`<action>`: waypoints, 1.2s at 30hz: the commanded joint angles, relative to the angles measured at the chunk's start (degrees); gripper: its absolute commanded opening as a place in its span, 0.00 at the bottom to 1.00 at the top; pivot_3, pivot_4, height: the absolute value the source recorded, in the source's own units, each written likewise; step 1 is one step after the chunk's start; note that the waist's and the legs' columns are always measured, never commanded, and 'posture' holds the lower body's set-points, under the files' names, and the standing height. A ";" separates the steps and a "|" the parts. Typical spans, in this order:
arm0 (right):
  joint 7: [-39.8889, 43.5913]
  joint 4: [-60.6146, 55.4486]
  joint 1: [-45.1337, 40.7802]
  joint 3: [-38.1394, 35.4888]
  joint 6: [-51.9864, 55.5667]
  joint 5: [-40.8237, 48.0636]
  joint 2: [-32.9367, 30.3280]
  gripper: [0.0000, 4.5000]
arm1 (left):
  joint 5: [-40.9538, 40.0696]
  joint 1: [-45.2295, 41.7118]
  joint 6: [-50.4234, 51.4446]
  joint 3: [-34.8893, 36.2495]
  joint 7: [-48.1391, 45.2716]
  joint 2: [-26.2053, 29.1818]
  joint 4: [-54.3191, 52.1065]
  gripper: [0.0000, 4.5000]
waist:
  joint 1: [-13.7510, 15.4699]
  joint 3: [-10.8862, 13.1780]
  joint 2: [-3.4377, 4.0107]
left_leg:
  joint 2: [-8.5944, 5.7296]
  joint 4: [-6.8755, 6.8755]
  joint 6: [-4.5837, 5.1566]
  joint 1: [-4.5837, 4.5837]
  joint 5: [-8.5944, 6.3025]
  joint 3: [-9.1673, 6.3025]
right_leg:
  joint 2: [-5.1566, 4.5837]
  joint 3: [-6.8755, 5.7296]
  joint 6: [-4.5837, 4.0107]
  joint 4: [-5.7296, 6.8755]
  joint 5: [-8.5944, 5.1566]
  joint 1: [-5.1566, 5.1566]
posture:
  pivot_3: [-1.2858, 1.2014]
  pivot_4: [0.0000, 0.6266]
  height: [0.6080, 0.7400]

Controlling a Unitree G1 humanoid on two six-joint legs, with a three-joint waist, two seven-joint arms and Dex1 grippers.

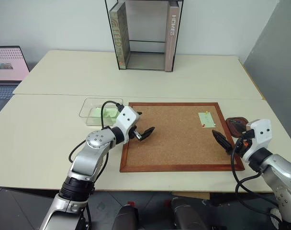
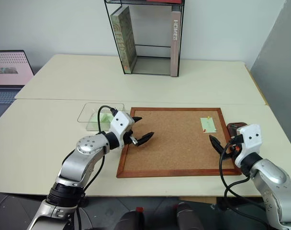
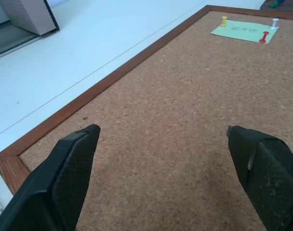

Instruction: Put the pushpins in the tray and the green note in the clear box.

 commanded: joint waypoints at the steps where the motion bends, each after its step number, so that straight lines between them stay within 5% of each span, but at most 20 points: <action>1: 0.34 -1.81 -0.25 -0.59 -0.33 0.48 -0.78 1.00 | -1.27 -0.37 -0.12 1.11 -0.60 -0.08 -2.73 0.99 | 0.00 0.00 0.00 | 0.00 0.00 0.00 0.00 0.00 0.00 | 0.00 0.00 0.00 0.00 0.00 0.00 | 0.52 0.24 1.00; 28: -0.05 -2.32 -1.64 0.54 -0.53 1.01 -0.01 1.00 | -1.63 -4.25 2.74 -1.56 3.42 -6.78 -2.68 0.99 | -0.02 0.00 0.00 | -0.02 0.00 0.00 -0.01 0.00 -0.01 | 0.00 0.00 0.05 0.00 0.03 0.00 | 0.52 0.24 1.00; 36: -0.24 -3.27 -0.40 1.10 -1.07 0.38 0.37 1.00 | -1.63 -6.26 -0.05 -5.97 -1.79 -8.25 -0.95 0.67 | 0.04 0.00 0.00 | -0.03 0.00 0.00 -0.01 0.00 -0.01 | 0.00 0.00 0.03 -0.01 0.02 0.01 | 0.52 0.24 1.00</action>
